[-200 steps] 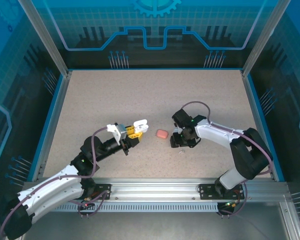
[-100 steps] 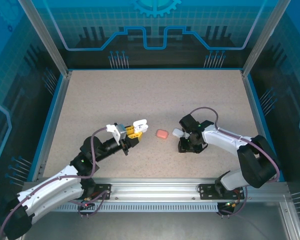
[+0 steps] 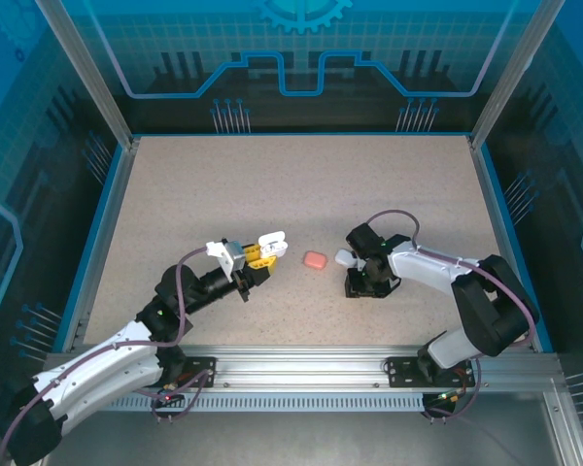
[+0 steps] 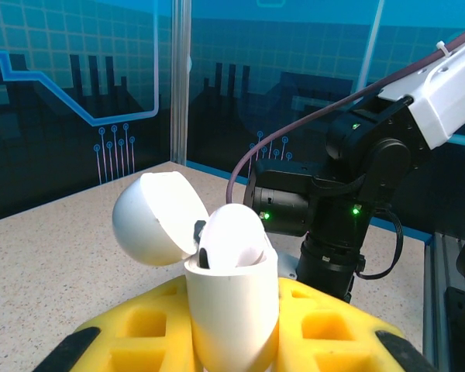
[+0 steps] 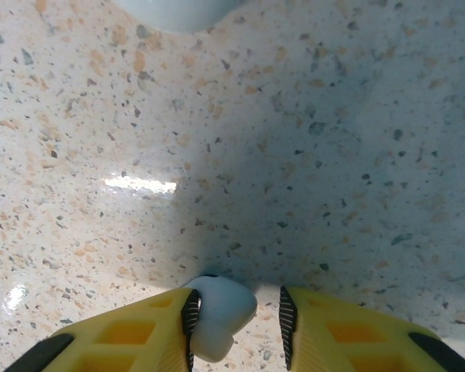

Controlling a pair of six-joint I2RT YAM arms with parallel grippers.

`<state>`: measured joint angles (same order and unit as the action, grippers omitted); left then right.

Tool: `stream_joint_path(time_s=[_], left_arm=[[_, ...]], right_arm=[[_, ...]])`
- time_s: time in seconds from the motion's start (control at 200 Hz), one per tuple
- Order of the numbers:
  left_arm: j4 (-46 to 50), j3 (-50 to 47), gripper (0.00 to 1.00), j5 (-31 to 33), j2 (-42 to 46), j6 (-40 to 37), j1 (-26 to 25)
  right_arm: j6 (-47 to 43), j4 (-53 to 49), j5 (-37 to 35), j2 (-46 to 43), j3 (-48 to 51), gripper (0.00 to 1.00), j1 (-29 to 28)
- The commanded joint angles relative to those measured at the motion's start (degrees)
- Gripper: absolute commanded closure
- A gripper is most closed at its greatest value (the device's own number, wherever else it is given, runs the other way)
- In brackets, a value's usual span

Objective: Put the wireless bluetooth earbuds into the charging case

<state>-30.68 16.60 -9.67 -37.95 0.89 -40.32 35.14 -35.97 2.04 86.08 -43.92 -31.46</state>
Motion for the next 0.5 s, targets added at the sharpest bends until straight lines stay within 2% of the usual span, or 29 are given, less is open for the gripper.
stream_joint_path(time_s=[0.0, 0.495], left_arm=[[-1.1, 0.0, 1.0, 0.7, 0.8, -1.2, -0.3], [-1.0, 0.0, 1.0, 0.7, 0.8, -1.2, -0.3]], right_arm=[[0.4, 0.4, 0.3, 1.7, 0.2, 0.65, 0.3], [-1.2, 1.1, 0.4, 2.4, -0.5, 0.73, -0.1]])
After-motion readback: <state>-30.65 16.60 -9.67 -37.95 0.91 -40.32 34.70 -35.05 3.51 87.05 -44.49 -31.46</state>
